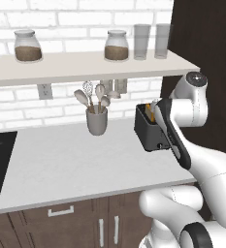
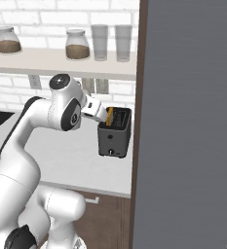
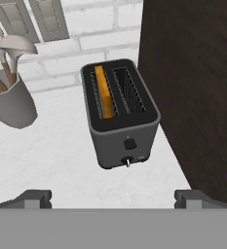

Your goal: Start the toaster. Once the lever pops up, take the bread to the plate on the dining counter.

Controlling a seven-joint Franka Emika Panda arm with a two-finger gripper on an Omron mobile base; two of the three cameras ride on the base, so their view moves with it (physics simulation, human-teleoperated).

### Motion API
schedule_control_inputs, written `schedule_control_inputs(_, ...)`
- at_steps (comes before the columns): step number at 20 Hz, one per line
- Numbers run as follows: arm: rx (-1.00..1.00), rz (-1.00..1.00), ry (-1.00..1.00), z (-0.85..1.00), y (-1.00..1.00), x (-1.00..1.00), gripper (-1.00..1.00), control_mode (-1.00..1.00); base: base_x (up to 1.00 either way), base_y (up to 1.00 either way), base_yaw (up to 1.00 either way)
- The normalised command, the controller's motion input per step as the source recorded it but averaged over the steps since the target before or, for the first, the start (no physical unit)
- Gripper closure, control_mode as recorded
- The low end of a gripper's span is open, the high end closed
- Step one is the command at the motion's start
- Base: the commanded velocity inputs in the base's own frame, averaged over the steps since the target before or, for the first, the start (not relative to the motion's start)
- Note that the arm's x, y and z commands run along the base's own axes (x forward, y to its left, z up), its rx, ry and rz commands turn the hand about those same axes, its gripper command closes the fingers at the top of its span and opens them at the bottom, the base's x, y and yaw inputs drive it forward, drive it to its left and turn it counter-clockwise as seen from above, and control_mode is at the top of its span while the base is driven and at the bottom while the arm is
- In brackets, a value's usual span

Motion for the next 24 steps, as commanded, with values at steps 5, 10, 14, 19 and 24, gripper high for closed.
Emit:
schedule_control_inputs(5,0.0,0.0,0.0,0.0,0.0,0.0,-1.0,-1.0,0.0,0.0,0.0)
schedule_control_inputs(10,0.0,0.0,0.0,0.0,0.0,0.0,-1.0,-1.0,0.0,0.0,0.0)
schedule_control_inputs(14,0.0,0.0,0.0,-0.03,-0.04,0.0,-1.0,-1.0,0.0,0.0,0.0)
schedule_control_inputs(19,0.0,0.04,0.0,-0.15,-0.23,0.12,-1.0,-1.0,0.0,0.0,0.0)
schedule_control_inputs(24,0.0,0.12,-0.03,-0.26,-0.25,0.49,-1.0,-1.0,0.0,0.0,0.0)
